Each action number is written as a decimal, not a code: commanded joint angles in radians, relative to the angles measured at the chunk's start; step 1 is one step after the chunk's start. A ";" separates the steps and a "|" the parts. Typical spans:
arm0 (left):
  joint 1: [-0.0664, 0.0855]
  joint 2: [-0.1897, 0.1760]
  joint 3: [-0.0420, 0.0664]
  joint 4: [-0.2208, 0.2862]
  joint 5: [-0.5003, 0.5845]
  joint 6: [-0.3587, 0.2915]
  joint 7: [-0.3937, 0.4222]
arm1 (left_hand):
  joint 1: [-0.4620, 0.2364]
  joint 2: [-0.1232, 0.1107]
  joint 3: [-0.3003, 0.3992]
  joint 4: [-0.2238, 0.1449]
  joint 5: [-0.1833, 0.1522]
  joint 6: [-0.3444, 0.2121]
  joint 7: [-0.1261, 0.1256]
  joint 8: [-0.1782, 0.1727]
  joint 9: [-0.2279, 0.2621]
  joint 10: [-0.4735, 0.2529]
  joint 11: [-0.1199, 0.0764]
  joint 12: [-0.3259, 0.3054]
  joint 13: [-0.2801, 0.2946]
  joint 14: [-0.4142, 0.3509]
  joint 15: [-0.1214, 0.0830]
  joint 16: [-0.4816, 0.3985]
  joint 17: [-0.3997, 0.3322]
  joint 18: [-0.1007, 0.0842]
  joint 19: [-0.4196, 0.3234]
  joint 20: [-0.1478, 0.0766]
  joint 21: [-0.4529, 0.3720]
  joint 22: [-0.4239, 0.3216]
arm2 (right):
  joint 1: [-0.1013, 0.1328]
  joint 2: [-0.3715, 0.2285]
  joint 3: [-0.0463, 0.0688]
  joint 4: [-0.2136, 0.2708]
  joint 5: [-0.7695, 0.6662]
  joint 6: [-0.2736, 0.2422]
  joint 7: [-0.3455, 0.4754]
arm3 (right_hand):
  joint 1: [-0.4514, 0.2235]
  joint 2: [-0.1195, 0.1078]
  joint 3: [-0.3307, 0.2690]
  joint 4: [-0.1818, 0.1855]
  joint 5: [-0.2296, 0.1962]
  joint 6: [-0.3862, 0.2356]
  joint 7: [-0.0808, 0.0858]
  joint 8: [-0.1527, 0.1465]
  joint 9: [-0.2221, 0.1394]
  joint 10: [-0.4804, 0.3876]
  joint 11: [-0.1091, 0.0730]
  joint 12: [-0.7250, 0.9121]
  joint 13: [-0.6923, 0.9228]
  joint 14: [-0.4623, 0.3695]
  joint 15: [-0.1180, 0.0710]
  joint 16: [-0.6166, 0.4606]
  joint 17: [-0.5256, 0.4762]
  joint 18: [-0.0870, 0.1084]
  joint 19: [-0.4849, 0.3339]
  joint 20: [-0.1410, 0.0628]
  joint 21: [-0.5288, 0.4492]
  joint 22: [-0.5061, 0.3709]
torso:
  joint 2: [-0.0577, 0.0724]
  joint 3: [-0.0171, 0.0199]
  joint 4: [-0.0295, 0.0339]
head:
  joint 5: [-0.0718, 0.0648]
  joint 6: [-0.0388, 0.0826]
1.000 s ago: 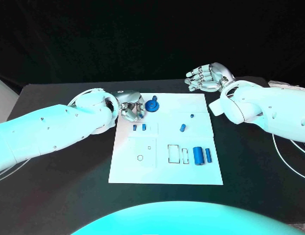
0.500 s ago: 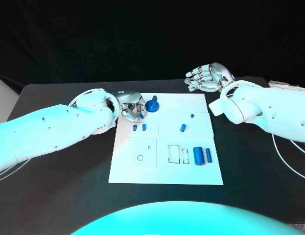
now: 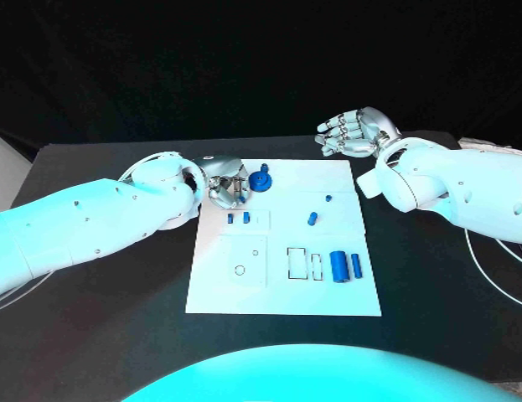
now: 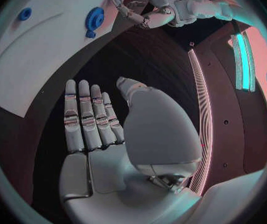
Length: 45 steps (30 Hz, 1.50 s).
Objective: Assemble the parts on the task board
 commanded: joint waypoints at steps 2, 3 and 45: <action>-0.005 0.003 -0.005 0.000 -0.006 0.025 0.004 | 0.002 0.014 -0.005 -0.004 0.002 0.010 0.001 0.006 0.003 0.008 0.000 -0.003 0.001 0.003 -0.002 0.005 -0.005 -0.018 0.004 0.000 0.001 -0.001 | -0.001 0.001 0.000 0.001 0.000 0.012 0.014 | -0.008 -0.003 0.002 -0.001 0.003 0.007 0.025 -0.005 -0.001 -0.006 0.001 -0.004 -0.001 -0.008 0.002 -0.004 -0.002 0.004 -0.006 0.000 -0.002 -0.001 | -0.001 0.0002 0.0006 | -0.001 0.000; -0.005 0.003 -0.005 0.000 -0.006 0.025 0.004 | 0.002 0.015 -0.004 -0.004 0.002 0.010 0.001 0.006 0.003 0.008 0.000 -0.003 0.001 0.002 -0.002 0.004 -0.007 -0.018 0.001 0.000 0.000 -0.004 | -0.001 0.001 0.000 0.001 0.000 0.012 0.014 | -0.008 -0.003 0.002 -0.001 0.003 0.007 0.025 -0.005 -0.001 -0.006 0.001 -0.004 -0.001 -0.008 0.002 -0.004 -0.002 0.004 -0.006 0.000 -0.002 -0.001 | -0.001 0.0001 0.0007 | -0.001 0.000; -0.011 -0.015 -0.005 0.014 0.016 -0.068 0.038 | -0.004 0.003 0.003 -0.019 0.004 -0.074 0.027 -0.094 -0.020 -0.032 0.027 -0.053 -0.002 -0.059 0.020 -0.021 -0.095 -0.005 -0.056 0.014 -0.036 -0.051 | -0.004 -0.002 0.000 0.003 0.001 0.010 0.012 | -0.013 -0.004 0.002 -0.005 0.004 0.002 0.032 -0.012 -0.004 -0.013 0.007 -0.012 -0.001 -0.012 0.007 -0.012 -0.015 0.004 -0.013 0.004 -0.002 -0.013 | 0.000 -0.0001 -0.0003 | -0.003 0.000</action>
